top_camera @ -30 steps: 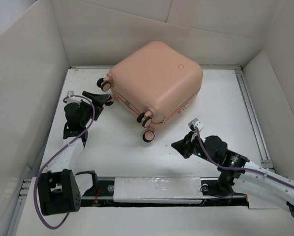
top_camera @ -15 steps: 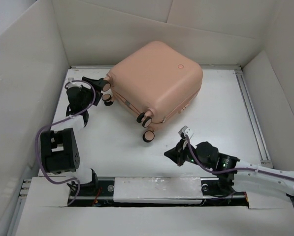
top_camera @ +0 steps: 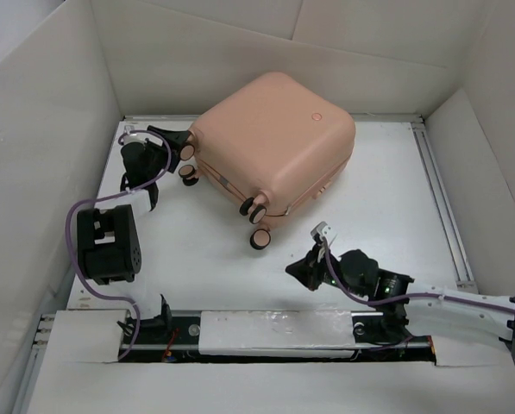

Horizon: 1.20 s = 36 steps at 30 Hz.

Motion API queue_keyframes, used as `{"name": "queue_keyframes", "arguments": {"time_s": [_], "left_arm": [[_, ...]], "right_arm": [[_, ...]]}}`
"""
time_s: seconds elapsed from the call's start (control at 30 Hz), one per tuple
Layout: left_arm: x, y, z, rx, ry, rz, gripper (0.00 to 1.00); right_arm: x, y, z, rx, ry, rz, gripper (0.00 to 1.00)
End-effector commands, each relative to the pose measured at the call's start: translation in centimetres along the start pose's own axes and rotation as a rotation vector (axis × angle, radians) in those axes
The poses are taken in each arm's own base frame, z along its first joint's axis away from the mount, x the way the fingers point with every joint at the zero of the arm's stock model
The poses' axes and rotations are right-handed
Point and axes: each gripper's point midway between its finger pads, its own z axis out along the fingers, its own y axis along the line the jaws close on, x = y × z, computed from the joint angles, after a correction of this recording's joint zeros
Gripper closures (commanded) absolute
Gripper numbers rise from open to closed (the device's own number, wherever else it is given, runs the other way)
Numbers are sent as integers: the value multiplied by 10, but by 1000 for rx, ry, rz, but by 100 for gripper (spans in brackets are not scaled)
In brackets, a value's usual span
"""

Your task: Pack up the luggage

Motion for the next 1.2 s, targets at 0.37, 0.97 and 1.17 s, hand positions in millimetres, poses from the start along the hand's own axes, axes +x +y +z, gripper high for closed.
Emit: {"name": "queue_keyframes", "arguments": {"time_s": [0.37,0.97,1.17], "left_arm": [[-3,-72,-3,264,65,20,100],[5,-97,-103,217,-4,129,100],[6,-125,-131,282,-29,120,100]], "right_arm": [[-37,-12,21,124,-102,-65,48],[-115,-110,-20,380,-269,-88,48],[-130,-140,-24,464,-262,-37,33]]}}
